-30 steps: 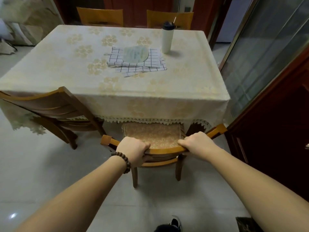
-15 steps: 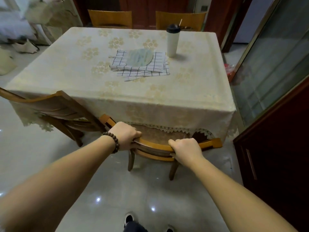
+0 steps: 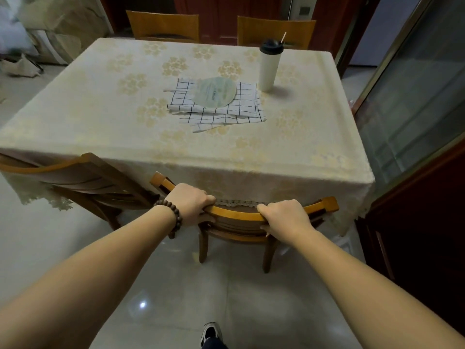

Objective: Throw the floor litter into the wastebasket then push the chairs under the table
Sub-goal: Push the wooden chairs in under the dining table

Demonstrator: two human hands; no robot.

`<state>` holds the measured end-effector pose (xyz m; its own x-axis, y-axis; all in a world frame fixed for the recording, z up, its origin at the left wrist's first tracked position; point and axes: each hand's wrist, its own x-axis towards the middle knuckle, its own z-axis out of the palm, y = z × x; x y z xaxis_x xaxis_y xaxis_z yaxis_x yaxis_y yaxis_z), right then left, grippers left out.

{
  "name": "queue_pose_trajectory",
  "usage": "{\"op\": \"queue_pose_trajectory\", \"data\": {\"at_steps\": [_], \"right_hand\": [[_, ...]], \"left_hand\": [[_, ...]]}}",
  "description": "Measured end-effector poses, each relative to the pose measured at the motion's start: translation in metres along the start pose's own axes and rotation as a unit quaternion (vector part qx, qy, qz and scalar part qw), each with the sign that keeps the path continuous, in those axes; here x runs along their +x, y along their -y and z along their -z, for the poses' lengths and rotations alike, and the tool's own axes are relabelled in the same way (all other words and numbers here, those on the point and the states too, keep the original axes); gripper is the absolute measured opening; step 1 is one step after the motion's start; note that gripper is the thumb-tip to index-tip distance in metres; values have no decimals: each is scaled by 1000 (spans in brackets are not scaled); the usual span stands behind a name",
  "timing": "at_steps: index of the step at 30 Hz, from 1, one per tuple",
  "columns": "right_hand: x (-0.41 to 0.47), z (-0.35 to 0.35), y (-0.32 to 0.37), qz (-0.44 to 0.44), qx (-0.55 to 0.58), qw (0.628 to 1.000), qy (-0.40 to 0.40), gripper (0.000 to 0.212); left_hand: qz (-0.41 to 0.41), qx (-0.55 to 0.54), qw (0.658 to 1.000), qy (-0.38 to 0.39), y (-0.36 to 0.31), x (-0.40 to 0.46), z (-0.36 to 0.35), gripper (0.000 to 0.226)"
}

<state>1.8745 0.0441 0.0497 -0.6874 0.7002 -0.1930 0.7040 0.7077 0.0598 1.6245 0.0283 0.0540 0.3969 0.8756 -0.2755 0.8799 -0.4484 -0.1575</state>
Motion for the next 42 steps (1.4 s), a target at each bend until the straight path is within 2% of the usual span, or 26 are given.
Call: {"op": "queue_pose_trajectory", "data": {"at_steps": [7,13,17,25,28,31,36,38,42], "right_hand": [[23,-9,-6,-5,-4,1000,10,21],[36,-19,-29,-34,-10,999,2,62],[45,-17,-42,-50,-48,997,19,77],[62,-16,-46,-65,-76,994,33,70],[61,-23,-35,-103,-70,992,16,69],[56,-25,-25,-160,-62,985,-2,78],[31,-37,-35,-229,-16,972,-55,94],[23,-45,-42,-237,-2,969,-75,94],[22,-44,-48,-218,33,971,-97,82]], "left_hand": [[-6,-3,1000,4,13,17,-16,27],[-18,-55,997,-55,17,39,-27,61],[3,-50,998,-41,17,53,-22,76],[27,-48,998,-22,25,71,-24,80],[34,-47,998,-23,25,67,-27,78],[42,-37,998,-42,20,63,-26,79],[164,-83,980,-73,27,39,-34,101],[209,-83,970,-92,30,30,-37,107],[210,-61,971,-97,25,30,-33,97]]}}
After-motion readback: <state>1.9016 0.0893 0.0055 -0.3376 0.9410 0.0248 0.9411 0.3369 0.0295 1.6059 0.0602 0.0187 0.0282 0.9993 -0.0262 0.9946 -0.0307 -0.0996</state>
